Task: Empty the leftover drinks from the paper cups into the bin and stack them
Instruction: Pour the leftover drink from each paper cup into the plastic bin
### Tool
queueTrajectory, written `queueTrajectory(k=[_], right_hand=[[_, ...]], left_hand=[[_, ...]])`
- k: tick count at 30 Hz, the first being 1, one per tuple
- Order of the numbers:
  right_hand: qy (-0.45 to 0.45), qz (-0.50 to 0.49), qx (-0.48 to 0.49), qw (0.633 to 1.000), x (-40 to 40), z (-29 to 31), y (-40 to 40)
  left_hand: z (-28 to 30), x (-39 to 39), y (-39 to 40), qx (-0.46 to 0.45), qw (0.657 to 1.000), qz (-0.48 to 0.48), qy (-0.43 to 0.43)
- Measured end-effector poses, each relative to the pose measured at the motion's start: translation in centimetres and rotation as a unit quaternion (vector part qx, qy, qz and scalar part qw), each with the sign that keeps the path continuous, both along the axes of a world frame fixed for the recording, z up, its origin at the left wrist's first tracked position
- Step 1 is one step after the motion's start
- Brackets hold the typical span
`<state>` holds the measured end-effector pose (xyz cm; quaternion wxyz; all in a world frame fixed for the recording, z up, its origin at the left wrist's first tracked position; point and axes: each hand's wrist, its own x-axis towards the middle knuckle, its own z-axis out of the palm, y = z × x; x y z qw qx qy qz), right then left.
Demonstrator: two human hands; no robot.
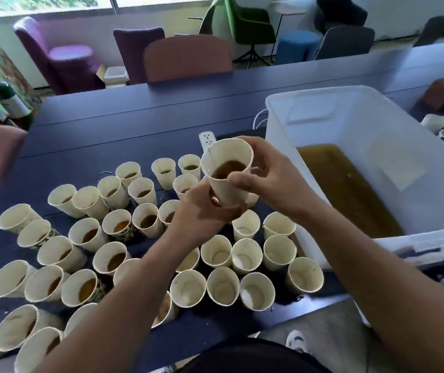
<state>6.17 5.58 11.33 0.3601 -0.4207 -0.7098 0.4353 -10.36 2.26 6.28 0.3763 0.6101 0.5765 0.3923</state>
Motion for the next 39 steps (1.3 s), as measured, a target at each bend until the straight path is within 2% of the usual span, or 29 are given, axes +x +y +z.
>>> queueTrajectory(k=[3, 11, 15, 17, 20, 29, 33, 39], right_hand=[[0.052, -0.004, -0.008, 0.999, 0.7, -0.4, -0.4], [0.06, -0.102, 0.055, 0.991, 3.4, -0.1, -0.1], [0.031, -0.118, 0.054, 0.991, 5.8, 0.2, 0.6], [-0.006, -0.126, 0.076, 0.989, 7.4, 0.3, 1.1], [-0.075, -0.142, 0.091, 0.983, 10.2, 0.4, 1.9], [-0.191, -0.189, 0.067, 0.961, 18.0, -2.2, 5.0], [-0.212, -0.212, 0.055, 0.952, 19.7, -3.3, 5.9], [-0.218, -0.24, 0.03, 0.945, 20.4, -5.0, 6.0]], left_hand=[[0.0, 1.7, 0.7, 0.015, 1.0, -0.024, 0.005], [0.0, 5.5, 1.8, 0.025, 0.992, -0.102, -0.067], [-0.5, 6.8, 2.4, -0.014, 0.995, -0.101, 0.026], [-0.3, 7.4, 2.5, -0.041, 0.989, -0.119, 0.078], [0.1, 8.5, 2.3, -0.028, 0.981, -0.129, 0.141], [-0.5, 11.2, 2.3, 0.003, 0.966, -0.165, 0.2], [-0.4, 12.3, 2.5, 0.012, 0.957, -0.185, 0.224], [-0.2, 12.6, 2.3, 0.024, 0.936, -0.17, 0.308]])
